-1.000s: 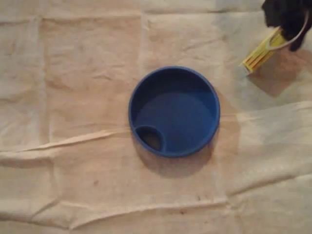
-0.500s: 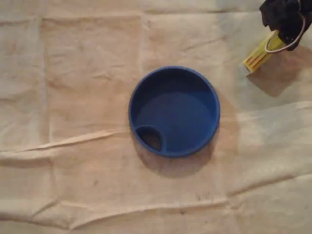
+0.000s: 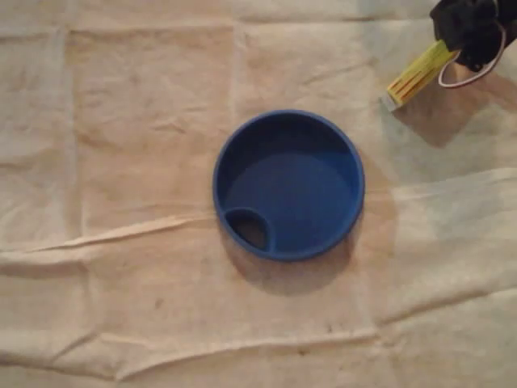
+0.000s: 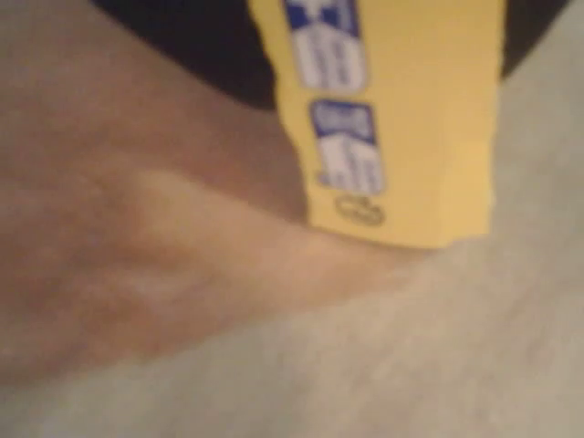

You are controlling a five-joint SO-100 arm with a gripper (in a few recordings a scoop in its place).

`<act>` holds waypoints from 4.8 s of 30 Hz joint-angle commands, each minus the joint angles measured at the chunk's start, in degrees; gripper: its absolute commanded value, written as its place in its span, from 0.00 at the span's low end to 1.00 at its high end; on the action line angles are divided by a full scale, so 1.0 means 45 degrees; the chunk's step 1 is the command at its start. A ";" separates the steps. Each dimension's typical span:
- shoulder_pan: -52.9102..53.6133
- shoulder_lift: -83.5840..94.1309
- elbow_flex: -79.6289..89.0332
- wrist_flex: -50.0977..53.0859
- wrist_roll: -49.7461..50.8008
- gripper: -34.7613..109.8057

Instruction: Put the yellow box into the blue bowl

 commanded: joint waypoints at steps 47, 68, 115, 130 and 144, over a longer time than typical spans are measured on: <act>0.6172 0.0625 -1.0410 0.2461 -0.0059 0.24; 0.7480 -0.3633 -1.3633 0.2461 -0.0059 0.25; 0.7305 0.3984 -1.3242 0.6152 -0.1055 0.24; 0.7188 1.2559 -0.5078 0.6094 -0.1094 0.24; 0.4277 2.0996 0.1758 0.6035 0.0156 0.24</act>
